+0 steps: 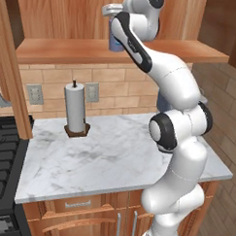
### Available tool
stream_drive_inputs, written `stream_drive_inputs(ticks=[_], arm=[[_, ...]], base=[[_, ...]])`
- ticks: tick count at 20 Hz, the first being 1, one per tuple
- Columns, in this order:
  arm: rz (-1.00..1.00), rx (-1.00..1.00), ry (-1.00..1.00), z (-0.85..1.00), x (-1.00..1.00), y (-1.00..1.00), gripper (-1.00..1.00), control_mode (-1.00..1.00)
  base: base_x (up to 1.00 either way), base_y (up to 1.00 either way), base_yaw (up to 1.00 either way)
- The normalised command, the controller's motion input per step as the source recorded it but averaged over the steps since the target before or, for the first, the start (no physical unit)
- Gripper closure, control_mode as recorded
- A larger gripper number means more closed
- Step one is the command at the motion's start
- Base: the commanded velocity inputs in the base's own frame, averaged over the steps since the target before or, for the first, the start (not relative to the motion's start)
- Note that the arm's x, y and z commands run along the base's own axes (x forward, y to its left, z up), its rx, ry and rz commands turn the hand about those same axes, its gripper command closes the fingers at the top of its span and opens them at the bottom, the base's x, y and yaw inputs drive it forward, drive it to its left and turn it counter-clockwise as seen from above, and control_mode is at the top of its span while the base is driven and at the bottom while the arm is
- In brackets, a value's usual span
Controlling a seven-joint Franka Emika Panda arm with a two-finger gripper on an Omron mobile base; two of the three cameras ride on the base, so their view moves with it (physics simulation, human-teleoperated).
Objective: Open the cabinet. Pick the soap dispenser and place it next to the sink. Then close the cabinet.
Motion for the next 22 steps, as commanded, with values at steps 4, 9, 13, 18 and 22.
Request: stream_drive_inputs(ticks=[4,9,13,18,22], arm=[[0.00,0.00,0.00,-0.03,0.00,0.00,1.00,-1.00],[0.00,0.00,0.00,-0.07,-0.06,0.00,1.00,-1.00],[0.00,0.01,0.00,-0.05,-0.31,0.00,1.00,-1.00],[0.00,0.04,0.00,-0.06,-0.53,-0.02,1.00,-1.00],[0.00,0.05,-0.01,-0.10,-0.64,-0.04,1.00,-1.00]], base=[[0.00,0.00,0.00],[0.00,0.00,0.00],[0.00,0.00,0.00],[0.00,0.00,0.00],[0.00,0.00,0.00]])
